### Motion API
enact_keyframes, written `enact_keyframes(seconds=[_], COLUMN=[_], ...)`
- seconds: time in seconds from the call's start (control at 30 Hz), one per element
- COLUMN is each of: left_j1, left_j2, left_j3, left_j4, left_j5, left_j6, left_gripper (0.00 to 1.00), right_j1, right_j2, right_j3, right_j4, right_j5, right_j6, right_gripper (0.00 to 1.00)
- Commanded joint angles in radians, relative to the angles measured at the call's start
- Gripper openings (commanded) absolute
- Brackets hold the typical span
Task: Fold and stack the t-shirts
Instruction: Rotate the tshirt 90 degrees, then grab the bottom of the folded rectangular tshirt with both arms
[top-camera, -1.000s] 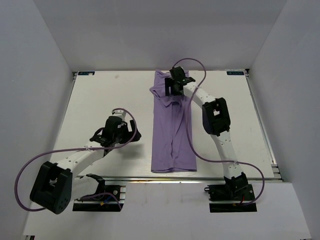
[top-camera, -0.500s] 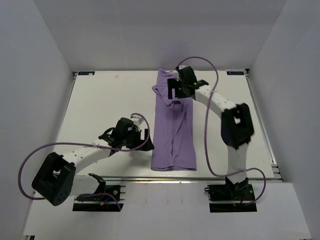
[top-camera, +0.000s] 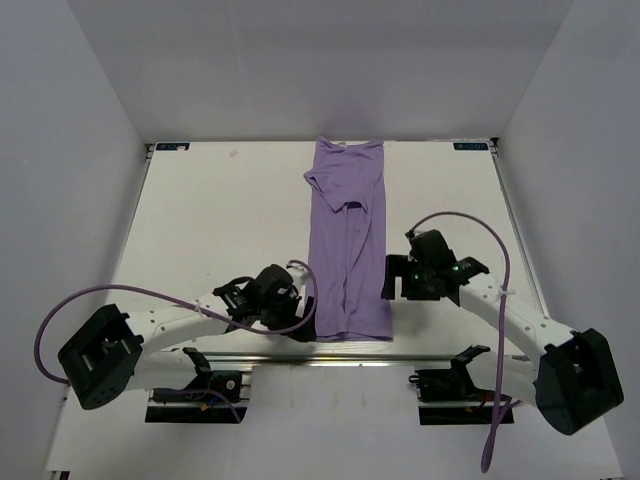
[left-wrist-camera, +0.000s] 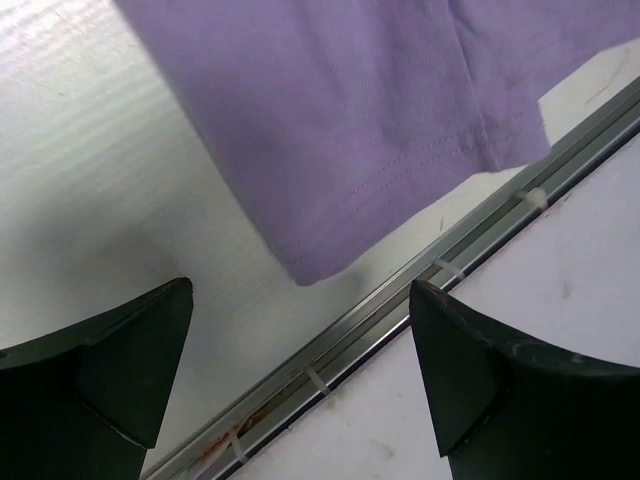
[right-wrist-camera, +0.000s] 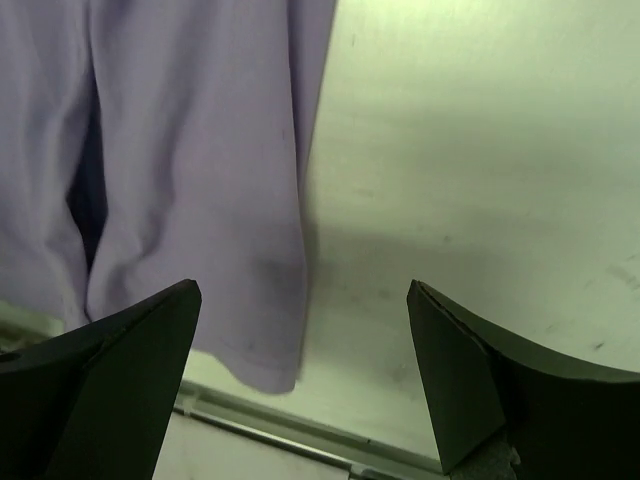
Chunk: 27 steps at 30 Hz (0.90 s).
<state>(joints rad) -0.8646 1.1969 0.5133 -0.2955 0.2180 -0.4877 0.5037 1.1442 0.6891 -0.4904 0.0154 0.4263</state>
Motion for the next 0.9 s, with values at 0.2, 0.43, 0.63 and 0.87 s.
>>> enact_keyframes(seconds=[0.2, 0.43, 0.63, 0.87], left_j1=[-0.100, -0.128, -0.146, -0.146], left_j2=[0.105, 0.199, 0.175, 0.145], left_j3=[0.034, 0.066, 0.054, 0.034], left_j4=[0.021, 0.039, 0.029, 0.029], left_j5=[-0.127, -0.128, -0.128, -0.146], left_j6=[-0.066, -0.066, -0.089, -0.112], left_gripper=[1.00, 0.63, 0.36, 0.00], right_j1=[0.035, 0.050, 0.059, 0.065], right_j2=[-0.110, -0.098, -0.072, -0.098], right_j3=[-0.164, -0.249, -0.292, -0.284], right_j4=[-0.042, 0.045, 0.096, 0.050], right_j5=[-0.242, -0.299, -0.354, -0.309], right_j6=[0.124, 0.175, 0.207, 0.210], right_gripper=[0.90, 0.85, 0.59, 0.05])
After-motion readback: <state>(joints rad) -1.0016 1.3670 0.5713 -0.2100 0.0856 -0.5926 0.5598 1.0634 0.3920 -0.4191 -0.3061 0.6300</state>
